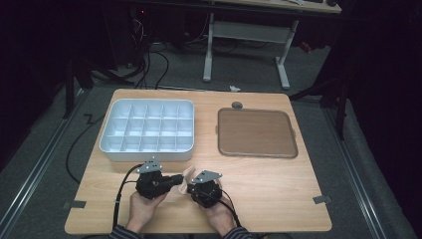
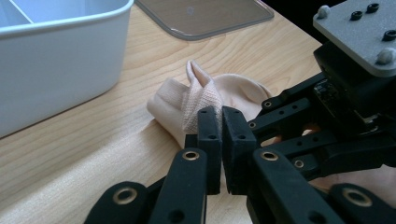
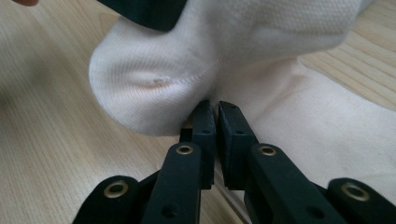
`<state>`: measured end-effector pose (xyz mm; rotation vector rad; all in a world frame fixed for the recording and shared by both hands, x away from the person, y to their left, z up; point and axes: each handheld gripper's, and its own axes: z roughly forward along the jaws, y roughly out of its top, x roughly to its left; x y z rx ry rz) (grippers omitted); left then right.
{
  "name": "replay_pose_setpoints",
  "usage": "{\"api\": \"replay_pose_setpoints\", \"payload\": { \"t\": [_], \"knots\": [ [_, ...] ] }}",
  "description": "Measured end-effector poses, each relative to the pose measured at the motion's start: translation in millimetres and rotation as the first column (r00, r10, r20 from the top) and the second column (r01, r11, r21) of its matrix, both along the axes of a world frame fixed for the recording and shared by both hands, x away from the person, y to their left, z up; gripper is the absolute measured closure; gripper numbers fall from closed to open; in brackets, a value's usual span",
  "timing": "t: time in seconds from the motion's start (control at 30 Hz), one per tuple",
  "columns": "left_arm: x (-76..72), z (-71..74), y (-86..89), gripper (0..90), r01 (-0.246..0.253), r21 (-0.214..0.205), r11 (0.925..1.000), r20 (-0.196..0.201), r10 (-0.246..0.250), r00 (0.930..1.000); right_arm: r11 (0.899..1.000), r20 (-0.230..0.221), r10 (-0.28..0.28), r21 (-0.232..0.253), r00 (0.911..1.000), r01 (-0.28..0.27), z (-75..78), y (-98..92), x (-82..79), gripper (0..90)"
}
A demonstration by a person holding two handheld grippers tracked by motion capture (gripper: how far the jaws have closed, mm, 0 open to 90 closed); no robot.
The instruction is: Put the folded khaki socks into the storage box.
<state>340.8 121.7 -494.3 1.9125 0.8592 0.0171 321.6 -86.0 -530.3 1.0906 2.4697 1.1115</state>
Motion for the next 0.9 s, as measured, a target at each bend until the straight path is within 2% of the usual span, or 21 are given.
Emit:
{"api": "replay_pose_setpoints", "payload": {
  "t": [0.17,0.23,0.33,0.4,0.43,0.53,0.57,0.67,0.73,0.77,0.83,0.87,0.9],
  "knots": [
    [1.3,-0.8,-0.4,87.4,-0.003,0.009,1.0000,-0.011,0.003,0.9999,1.000,-0.012,0.013,0.009,0.9998,-0.013,0.2,3.8,1.3,85.1],
    [1.5,-1.1,-0.4,87.4,-0.008,0.022,0.9997,-0.013,0.008,0.9999,0.999,-0.032,0.024,0.021,0.9992,-0.024,1.2,3.4,2.4,80.1],
    [1.0,-1.0,0.3,87.3,-0.015,0.032,0.9994,-0.014,0.015,0.9998,0.999,-0.030,0.031,-0.011,0.9991,-0.031,5.3,4.3,2.1,76.9],
    [0.4,-1.1,1.7,87.3,-0.019,0.040,0.9990,-0.019,0.020,0.9996,1.000,-0.001,0.015,0.007,0.9999,-0.015,16.2,-1.6,0.0,74.5],
    [0.4,-1.1,1.7,87.3,-0.019,0.040,0.9990,-0.019,0.020,0.9996,1.000,-0.001,0.015,0.007,0.9999,-0.015,16.2,-1.6,0.0,74.5],
    [-0.1,-0.2,3.0,87.3,-0.020,0.048,0.9987,-0.021,0.021,0.9996,0.999,0.035,-0.022,0.036,0.9992,0.021,25.3,-12.8,-4.3,72.8],
    [-0.1,-0.1,3.3,87.3,-0.020,0.050,0.9986,-0.019,0.021,0.9996,0.998,0.069,-0.061,0.022,0.9958,0.060,30.1,-24.2,-6.8,71.6],
    [-0.6,-0.4,3.0,87.3,-0.022,0.052,0.9984,-0.012,0.022,0.9997,0.993,0.108,-0.120,0.023,0.9868,0.119,35.5,-40.8,-9.7,68.8],
    [-1.1,-0.3,2.7,87.3,-0.021,0.054,0.9983,-0.010,0.022,0.9997,0.990,0.113,-0.141,0.024,0.9835,0.139,36.9,-46.6,-10.4,67.9],
    [-1.6,-0.3,2.2,87.3,-0.020,0.054,0.9984,-0.007,0.020,0.9998,0.983,0.120,-0.184,0.018,0.9756,0.183,37.6,-58.6,-11.2,66.6],
    [-1.6,-0.2,2.2,87.3,-0.020,0.052,0.9984,-0.006,0.020,0.9998,0.980,0.114,-0.200,0.020,0.9732,0.199,37.2,-62.2,-11.2,66.1],
    [-1.6,0.0,2.4,87.3,-0.021,0.049,0.9986,-0.005,0.021,0.9998,0.974,0.109,-0.228,0.022,0.9676,0.227,34.7,-71.2,-10.7,64.6],
    [-1.6,0.0,2.4,87.2,-0.021,0.049,0.9986,-0.005,0.021,0.9998,0.974,0.109,-0.228,0.022,0.9676,0.227,34.7,-71.2,-10.7,64.6]
  ]
}}
